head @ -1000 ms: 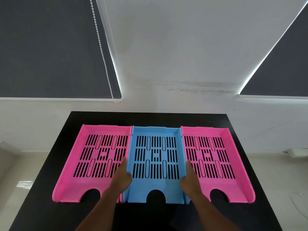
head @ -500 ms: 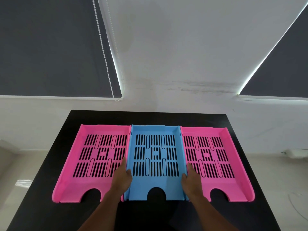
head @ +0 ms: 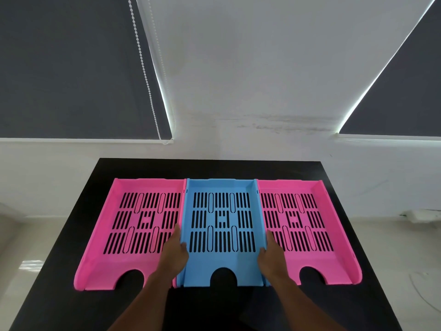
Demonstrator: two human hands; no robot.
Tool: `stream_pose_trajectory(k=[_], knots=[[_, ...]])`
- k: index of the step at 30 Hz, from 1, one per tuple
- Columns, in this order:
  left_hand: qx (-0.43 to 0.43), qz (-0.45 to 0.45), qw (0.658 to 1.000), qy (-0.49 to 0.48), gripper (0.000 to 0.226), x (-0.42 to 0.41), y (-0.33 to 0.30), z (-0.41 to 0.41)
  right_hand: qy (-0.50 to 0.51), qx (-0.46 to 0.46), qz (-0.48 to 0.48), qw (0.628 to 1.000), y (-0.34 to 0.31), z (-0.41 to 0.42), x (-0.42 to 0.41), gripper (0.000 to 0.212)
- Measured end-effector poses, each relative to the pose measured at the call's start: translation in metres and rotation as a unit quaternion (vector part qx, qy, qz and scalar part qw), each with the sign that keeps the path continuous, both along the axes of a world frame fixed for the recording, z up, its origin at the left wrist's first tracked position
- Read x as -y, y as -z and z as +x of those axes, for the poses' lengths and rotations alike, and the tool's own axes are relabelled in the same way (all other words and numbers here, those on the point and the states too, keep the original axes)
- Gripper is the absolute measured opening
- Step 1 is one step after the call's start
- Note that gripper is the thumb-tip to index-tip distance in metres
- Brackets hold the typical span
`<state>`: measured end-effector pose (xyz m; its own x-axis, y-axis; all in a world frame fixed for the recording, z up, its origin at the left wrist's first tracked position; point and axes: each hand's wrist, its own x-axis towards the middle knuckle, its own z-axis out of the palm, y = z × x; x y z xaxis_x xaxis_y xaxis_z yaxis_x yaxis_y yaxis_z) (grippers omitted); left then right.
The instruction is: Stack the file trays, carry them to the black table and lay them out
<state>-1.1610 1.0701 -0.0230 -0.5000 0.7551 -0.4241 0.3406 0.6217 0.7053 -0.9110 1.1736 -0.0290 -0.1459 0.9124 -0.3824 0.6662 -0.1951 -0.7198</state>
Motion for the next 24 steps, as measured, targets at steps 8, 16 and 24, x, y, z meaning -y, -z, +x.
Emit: stream_pose_trajectory(k=[8,16,24], knots=[[0.006,0.019,1.000,-0.004,0.071,0.001,0.001,0.001,0.029,0.001,0.021,0.999,0.008,-0.003,0.002,0.058],[0.007,0.012,1.000,-0.005,0.072,-0.015,0.006,-0.008,0.032,0.011,0.015,0.999,0.006,-0.010,-0.018,0.059],[0.003,0.003,1.000,0.010,0.072,-0.046,0.005,-0.026,0.014,0.022,0.011,1.000,0.012,-0.021,-0.054,0.053]])
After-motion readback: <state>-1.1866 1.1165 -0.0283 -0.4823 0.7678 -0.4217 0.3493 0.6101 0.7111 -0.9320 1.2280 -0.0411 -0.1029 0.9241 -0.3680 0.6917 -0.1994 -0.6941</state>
